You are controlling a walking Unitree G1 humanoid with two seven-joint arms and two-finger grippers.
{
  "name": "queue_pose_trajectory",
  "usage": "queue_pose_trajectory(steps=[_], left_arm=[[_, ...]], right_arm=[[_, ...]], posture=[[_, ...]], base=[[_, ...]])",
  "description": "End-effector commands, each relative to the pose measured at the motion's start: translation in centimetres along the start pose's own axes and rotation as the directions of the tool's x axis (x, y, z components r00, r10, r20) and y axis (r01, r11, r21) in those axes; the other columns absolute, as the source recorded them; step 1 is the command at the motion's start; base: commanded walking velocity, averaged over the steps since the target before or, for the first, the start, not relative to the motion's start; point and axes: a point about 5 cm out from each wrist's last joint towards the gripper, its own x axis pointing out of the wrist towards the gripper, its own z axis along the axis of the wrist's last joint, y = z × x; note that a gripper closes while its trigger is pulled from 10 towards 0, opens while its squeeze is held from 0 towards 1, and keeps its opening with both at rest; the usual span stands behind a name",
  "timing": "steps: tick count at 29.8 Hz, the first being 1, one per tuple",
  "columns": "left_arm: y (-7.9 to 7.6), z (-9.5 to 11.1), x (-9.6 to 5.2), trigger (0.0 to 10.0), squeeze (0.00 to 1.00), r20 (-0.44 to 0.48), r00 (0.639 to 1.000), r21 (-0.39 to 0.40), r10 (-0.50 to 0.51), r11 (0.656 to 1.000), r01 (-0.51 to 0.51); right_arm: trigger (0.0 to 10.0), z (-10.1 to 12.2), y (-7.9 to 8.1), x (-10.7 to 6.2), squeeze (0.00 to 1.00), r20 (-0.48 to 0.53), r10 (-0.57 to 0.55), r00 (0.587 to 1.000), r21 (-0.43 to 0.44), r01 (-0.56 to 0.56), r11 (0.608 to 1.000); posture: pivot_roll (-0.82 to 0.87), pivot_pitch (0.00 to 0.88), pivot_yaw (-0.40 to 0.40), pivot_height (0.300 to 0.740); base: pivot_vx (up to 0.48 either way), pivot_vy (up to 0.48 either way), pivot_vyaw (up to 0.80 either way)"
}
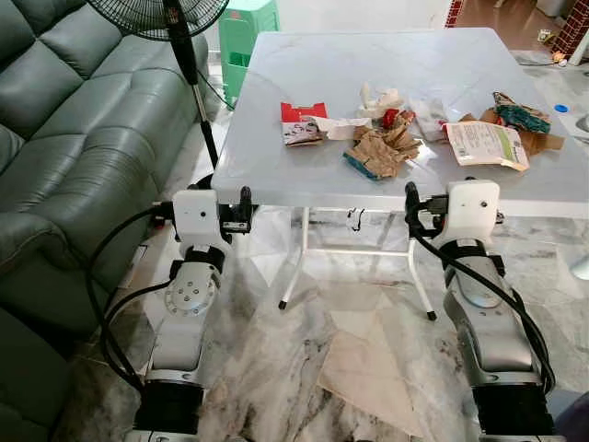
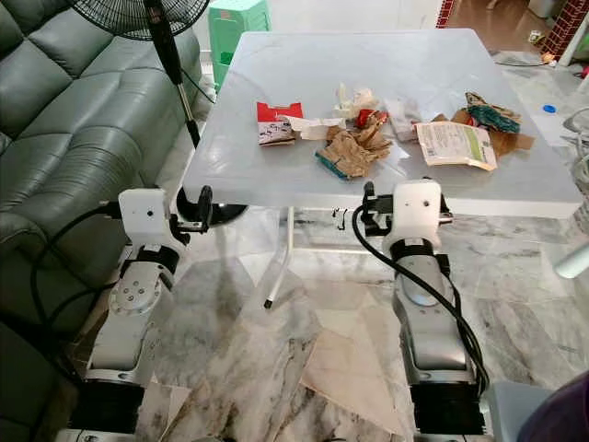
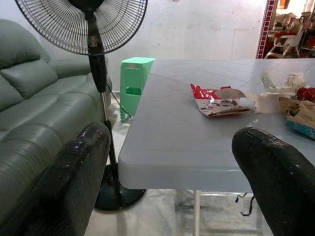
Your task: Picking trash to rubbish bin
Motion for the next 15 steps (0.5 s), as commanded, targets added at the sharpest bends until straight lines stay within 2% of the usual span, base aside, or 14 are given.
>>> queue_pose_trajectory(steps=[1, 6, 10, 12, 13, 15], left_arm=[[0.0, 0.3, 0.2, 10.0, 0.00, 0.013, 1.000, 0.011, -0.010, 1.000, 0.010], [0.0, 0.5, 0.2, 10.0, 0.00, 0.016, 0.999, 0.006, -0.028, 1.000, 0.027], [0.0, 0.4, 0.0, 10.0, 0.00, -0.005, 0.994, 0.013, -0.109, 0.994, 0.109], [0.2, 0.2, -0.1, 10.0, 0.00, -0.018, 0.992, 0.004, -0.125, 0.992, 0.125], [0.5, 0.1, -0.3, 10.0, 0.00, -0.035, 0.988, 0.013, -0.149, 0.989, 0.150], [0.9, 0.0, -0.4, 10.0, 0.00, -0.049, 0.984, 0.026, -0.169, 0.985, 0.170]], right_arm=[[10.0, 0.0, -0.1, 0.1, 0.00, -0.011, -0.010, 1.000, 0.017, 0.010, 1.000], [10.0, -0.3, -0.1, 0.1, 0.00, -0.038, -0.021, 0.999, 0.051, 0.023, 0.998], [10.0, -0.6, -0.6, 0.2, 0.00, -0.059, 0.007, 0.998, 0.004, -0.007, 1.000], [10.0, -0.8, -0.8, 0.1, 0.00, -0.065, 0.019, 0.998, 0.010, -0.019, 1.000], [10.0, -0.9, -1.0, 0.1, 0.00, -0.072, 0.031, 0.997, -0.052, -0.035, 0.998], [10.0, -0.9, -1.4, 0.1, 0.00, -0.070, 0.045, 0.997, -0.108, -0.052, 0.993]], posture=[[-0.06, 0.092, 0.029, 0.740], [-0.06, 0.085, 0.043, 0.740], [-0.05, 0.087, 0.054, 0.740], [-0.05, 0.087, 0.055, 0.740], [-0.05, 0.088, 0.058, 0.740], [-0.04, 0.088, 0.060, 0.740]], base=[[0.000, 0.000, 0.00], [0.000, 0.000, 0.00], [0.000, 0.000, 0.00], [0.000, 0.000, 0.00], [0.000, 0.000, 0.00], [0.000, 0.000, 0.00]])
